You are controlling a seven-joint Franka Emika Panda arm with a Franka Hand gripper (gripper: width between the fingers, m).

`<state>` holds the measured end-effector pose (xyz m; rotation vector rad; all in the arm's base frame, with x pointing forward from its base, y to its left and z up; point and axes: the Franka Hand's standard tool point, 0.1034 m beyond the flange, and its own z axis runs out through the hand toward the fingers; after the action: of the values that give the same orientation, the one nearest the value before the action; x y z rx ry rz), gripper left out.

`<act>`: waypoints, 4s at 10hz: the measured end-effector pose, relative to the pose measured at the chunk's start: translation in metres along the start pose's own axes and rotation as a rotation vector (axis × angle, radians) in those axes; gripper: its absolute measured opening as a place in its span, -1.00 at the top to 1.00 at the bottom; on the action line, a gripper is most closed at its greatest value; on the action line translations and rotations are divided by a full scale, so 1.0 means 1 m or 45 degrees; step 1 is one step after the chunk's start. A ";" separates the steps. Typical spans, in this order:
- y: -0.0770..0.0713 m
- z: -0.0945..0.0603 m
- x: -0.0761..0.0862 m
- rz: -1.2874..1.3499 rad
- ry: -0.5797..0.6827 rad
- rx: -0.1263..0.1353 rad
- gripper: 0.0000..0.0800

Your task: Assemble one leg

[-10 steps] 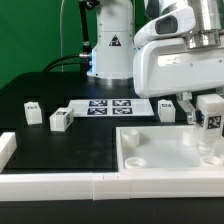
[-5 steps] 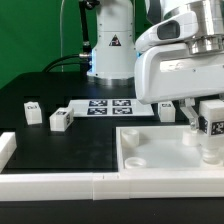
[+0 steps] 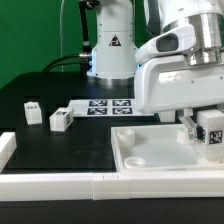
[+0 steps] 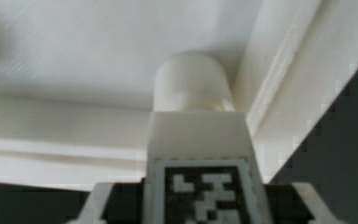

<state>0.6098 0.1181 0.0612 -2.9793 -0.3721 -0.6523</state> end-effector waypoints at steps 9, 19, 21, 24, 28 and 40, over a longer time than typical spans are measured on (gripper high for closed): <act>0.000 0.001 -0.001 -0.001 0.003 -0.001 -0.61; -0.006 -0.015 0.005 0.096 -0.350 0.084 -0.62; -0.002 -0.013 0.010 0.116 -0.514 0.106 -0.62; -0.001 -0.011 0.012 0.116 -0.527 0.111 -0.62; 0.001 -0.011 0.012 0.119 -0.528 0.108 0.26; -0.006 -0.007 0.012 1.662 -0.503 -0.215 0.27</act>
Offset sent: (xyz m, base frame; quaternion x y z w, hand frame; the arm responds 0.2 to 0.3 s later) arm 0.0000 0.0000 0.0000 0.0000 0.0000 0.0000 1.0000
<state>0.6162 0.1259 0.0730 -2.6186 1.5175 0.0725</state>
